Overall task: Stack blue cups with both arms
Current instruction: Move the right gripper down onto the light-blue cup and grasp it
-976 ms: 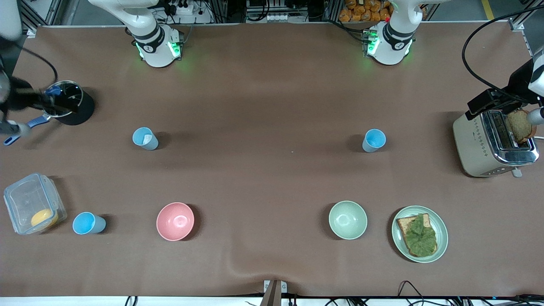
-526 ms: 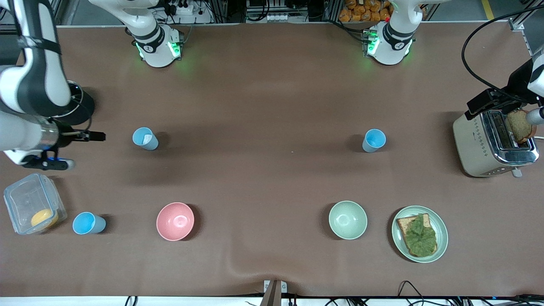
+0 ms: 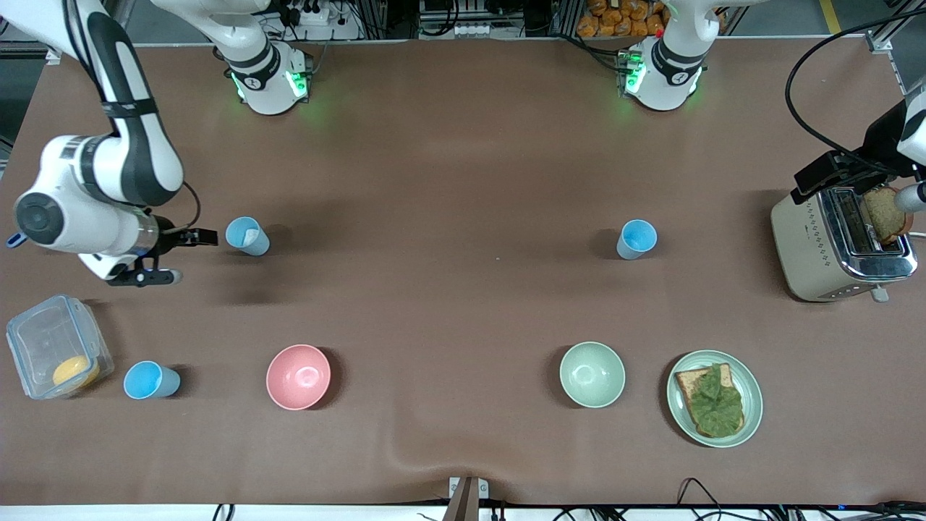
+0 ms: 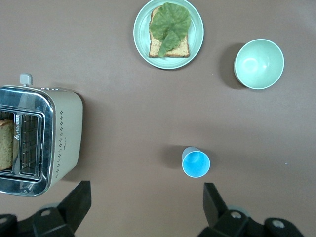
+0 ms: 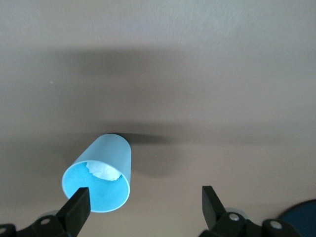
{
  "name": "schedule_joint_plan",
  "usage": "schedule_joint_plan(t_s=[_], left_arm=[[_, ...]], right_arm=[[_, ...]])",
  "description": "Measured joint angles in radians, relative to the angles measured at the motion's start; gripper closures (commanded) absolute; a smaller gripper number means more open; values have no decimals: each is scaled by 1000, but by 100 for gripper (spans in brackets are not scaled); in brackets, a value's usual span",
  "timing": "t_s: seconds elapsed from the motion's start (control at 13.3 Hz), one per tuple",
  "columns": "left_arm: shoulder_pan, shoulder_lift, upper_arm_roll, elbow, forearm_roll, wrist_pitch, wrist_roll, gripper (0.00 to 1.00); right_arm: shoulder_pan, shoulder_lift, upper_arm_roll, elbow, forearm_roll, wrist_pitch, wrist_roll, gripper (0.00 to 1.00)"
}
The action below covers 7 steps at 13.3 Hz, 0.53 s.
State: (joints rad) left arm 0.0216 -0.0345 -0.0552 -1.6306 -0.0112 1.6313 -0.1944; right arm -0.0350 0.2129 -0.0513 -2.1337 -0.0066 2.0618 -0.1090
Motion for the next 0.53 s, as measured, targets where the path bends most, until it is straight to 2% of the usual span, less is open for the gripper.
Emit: schedule_joint_plan(t_s=[0.45,0.53], left_arm=[[0,0,0,0,0,0,0,0],[0,0,0,0,0,0,0,0]], right_arm=[[14,0,7,-70,0,50,-2,0],[14,2,6,-75,0,52,-2,5]])
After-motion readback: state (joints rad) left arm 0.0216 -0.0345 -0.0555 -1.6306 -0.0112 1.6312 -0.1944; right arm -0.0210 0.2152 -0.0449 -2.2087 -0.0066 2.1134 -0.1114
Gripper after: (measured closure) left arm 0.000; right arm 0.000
